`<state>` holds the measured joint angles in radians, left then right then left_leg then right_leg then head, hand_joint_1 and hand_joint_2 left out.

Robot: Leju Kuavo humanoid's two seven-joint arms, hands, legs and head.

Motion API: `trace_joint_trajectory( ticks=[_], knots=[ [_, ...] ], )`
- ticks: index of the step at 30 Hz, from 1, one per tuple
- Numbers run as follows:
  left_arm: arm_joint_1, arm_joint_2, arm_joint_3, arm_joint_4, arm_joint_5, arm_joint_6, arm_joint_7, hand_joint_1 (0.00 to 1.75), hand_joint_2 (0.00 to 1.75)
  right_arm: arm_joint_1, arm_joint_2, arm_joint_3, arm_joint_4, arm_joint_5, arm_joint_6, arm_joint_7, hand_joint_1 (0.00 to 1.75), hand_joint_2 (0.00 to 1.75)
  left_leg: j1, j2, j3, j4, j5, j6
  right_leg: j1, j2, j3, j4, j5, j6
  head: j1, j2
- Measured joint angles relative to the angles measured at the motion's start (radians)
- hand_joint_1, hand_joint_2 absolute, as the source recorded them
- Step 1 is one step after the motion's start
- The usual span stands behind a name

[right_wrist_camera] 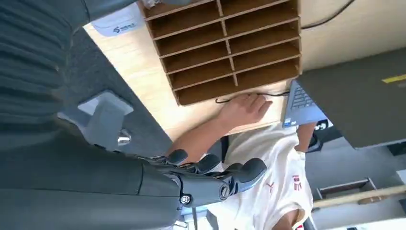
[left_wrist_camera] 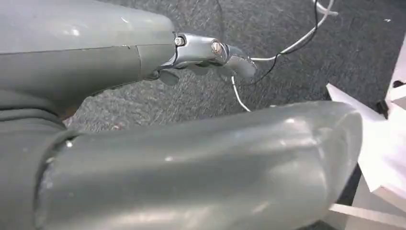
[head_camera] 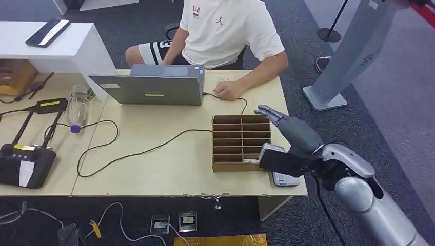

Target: Pass the card to the sensor for recognition and then transmit it.

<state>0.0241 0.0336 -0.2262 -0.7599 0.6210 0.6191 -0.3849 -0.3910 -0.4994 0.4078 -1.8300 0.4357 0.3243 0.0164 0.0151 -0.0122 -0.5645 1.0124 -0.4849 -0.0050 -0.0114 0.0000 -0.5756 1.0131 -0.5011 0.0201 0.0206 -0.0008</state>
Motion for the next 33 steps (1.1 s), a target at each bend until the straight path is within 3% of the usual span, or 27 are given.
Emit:
trace_joint_trajectory(
  ticks=[5,9,14,19,27,33],
  knots=[
    [0.027,-0.001,0.013,-0.037,-0.131,0.0,0.046,0.0,0.0,0.016,-0.011,0.011,-0.015,0.079,0.012,-0.025,0.0,1.75,0.0,0.0,0.0,0.0,0.0,0.0,0.0,0.0,0.0,0.0,0.0,0.0,0.0,0.0],
    [0.056,-0.016,0.066,-0.086,-0.244,0.0,0.108,0.0,0.0,0.018,-0.022,0.029,-0.015,0.117,0.021,-0.039,0.0,1.75,0.0,0.0,0.0,0.0,0.0,0.0,0.0,0.0,0.0,0.0,0.0,0.0,0.0,0.0],
    [0.074,-0.023,0.081,-0.137,-0.211,0.0,0.111,0.0,0.0,0.018,-0.025,0.044,-0.016,0.158,0.019,-0.032,0.0,1.75,0.0,0.0,0.0,0.0,0.0,0.0,0.0,0.0,0.0,0.0,0.0,0.0,0.0,0.0],
    [0.074,-0.031,0.1,-0.155,-0.173,0.0,0.111,0.0,0.0,0.018,-0.026,0.059,-0.015,0.287,-0.004,0.019,0.0,1.75,0.0,0.0,0.0,0.0,0.0,0.0,0.0,0.0,0.0,0.0,0.0,0.0,0.0,0.0],
    [0.073,-0.05,0.13,-0.174,-0.174,0.0,0.119,0.0,0.0,0.038,0.008,0.104,0.02,0.465,-0.127,0.034,0.0,1.75,0.0,-0.001,-0.001,0.0,0.0,0.0,0.0,-0.001,0.0,0.0,0.0,0.0,0.0,0.0],
    [0.083,-0.059,0.131,-0.199,-0.164,0.0,0.154,0.0,0.0,0.056,0.045,0.132,0.089,0.507,-0.175,0.047,0.0,1.75,0.0,-0.002,-0.002,0.0,0.0,0.0,0.0,-0.002,0.0,0.0,0.0,0.0,0.0,0.0]
  ],
)
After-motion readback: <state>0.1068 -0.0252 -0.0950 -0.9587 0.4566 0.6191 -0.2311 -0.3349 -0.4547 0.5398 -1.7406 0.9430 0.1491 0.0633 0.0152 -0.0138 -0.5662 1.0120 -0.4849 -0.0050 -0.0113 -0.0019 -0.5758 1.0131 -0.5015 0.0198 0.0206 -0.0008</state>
